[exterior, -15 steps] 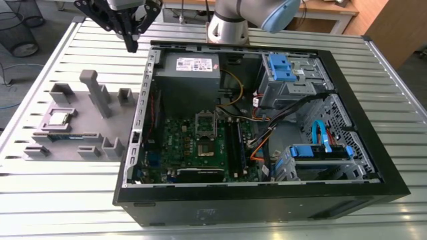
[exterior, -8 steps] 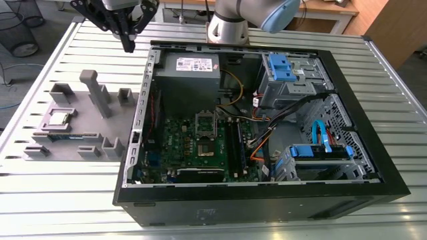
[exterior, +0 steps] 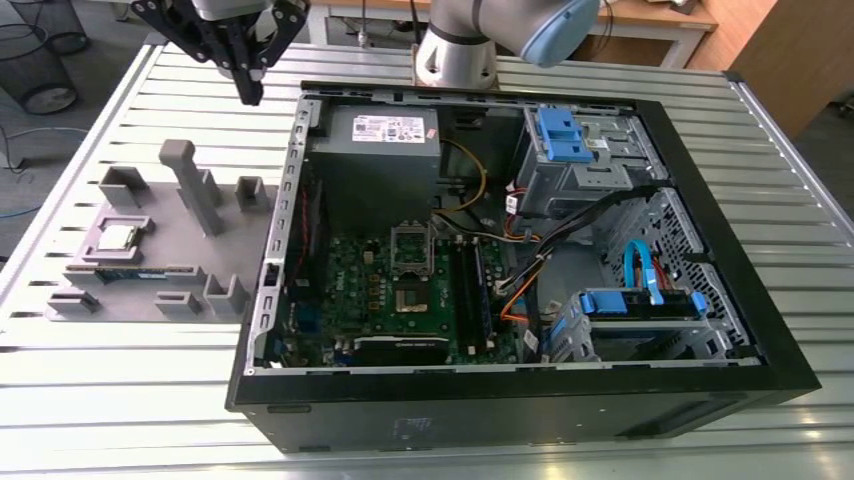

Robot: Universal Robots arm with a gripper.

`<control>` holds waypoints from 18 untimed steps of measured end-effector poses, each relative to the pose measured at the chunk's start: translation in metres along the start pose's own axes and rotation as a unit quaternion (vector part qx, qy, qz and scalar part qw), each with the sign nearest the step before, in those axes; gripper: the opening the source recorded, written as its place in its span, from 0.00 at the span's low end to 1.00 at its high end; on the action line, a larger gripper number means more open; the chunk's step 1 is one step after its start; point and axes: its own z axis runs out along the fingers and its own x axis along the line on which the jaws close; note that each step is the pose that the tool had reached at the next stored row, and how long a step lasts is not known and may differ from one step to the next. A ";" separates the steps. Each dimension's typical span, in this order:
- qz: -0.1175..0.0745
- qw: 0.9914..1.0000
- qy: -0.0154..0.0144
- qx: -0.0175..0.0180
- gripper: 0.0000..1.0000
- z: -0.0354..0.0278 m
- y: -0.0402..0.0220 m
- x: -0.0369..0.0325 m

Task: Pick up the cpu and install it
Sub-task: 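Reach for the cpu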

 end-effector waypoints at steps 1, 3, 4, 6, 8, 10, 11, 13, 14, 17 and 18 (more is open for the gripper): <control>0.000 1.000 0.000 0.000 0.11 0.0000 -0.0001 0.0008; 0.000 1.000 0.000 0.000 0.11 0.0001 -0.0002 0.0025; 0.000 1.000 0.000 0.000 0.11 0.0001 -0.0003 0.0034; 0.000 1.000 0.000 0.000 0.11 0.0002 -0.0004 0.0052; 0.000 1.000 0.000 0.000 0.11 0.0003 -0.0005 0.0069; 0.000 1.000 0.000 0.000 0.11 0.0003 -0.0007 0.0087; 0.000 1.000 0.000 0.000 0.11 0.0004 -0.0008 0.0096; 0.000 1.000 0.000 0.000 0.11 0.0005 -0.0009 0.0114; 0.000 1.000 0.000 0.000 0.11 0.0005 -0.0010 0.0123; 0.000 1.000 0.000 0.000 0.11 0.0006 -0.0012 0.0151; 0.000 1.000 0.000 0.000 0.11 0.0007 -0.0013 0.0160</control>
